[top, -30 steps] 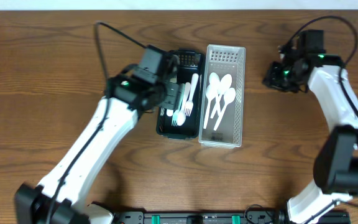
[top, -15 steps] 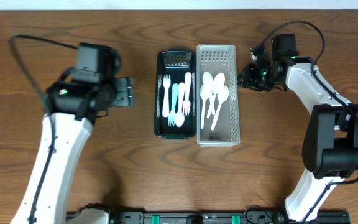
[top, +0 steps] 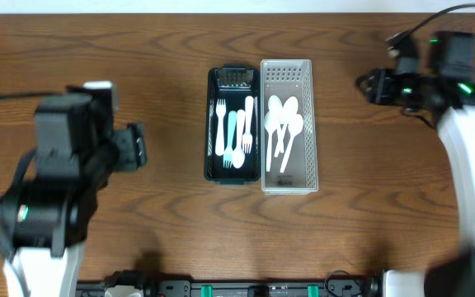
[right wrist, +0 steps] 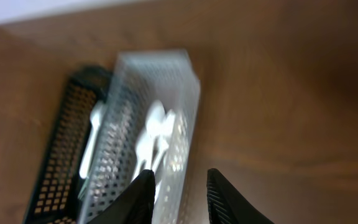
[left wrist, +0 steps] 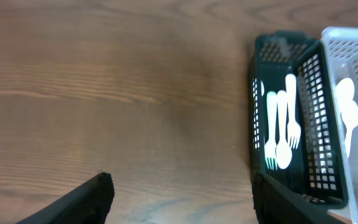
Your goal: Pack container
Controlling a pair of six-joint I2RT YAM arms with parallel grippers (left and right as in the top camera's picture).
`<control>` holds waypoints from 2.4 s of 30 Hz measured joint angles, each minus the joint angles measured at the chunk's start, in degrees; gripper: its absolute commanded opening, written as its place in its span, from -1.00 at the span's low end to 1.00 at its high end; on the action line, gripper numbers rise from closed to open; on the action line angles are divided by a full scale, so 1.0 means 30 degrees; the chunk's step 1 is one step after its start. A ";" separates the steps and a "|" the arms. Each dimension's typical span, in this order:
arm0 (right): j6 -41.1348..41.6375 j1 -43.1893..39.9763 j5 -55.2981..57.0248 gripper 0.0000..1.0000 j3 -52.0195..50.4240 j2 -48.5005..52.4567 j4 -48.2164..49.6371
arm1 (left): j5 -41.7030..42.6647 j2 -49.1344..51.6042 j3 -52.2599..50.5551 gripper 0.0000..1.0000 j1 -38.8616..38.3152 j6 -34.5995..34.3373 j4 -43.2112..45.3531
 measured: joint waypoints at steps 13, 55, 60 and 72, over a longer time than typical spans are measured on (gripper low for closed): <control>-0.3475 0.0000 0.3126 0.98 0.0656 -1.3194 -0.1683 | -0.1851 -0.6142 0.0138 0.96 0.0000 0.0415 -0.3053; -0.4459 0.0219 0.5493 0.98 -0.0459 -1.4950 -0.8211 | -0.2412 -0.6368 0.0138 0.96 0.0000 0.0415 -0.4626; -0.4816 0.0219 0.6127 0.99 -0.4896 -1.7952 -0.5013 | -0.2412 -0.6368 0.0138 0.96 0.0000 0.0415 -0.4634; -0.4962 0.0219 0.6135 0.98 -1.6793 -2.3664 -0.0816 | -0.2412 -0.6368 0.0138 0.96 0.0000 0.0415 -0.4641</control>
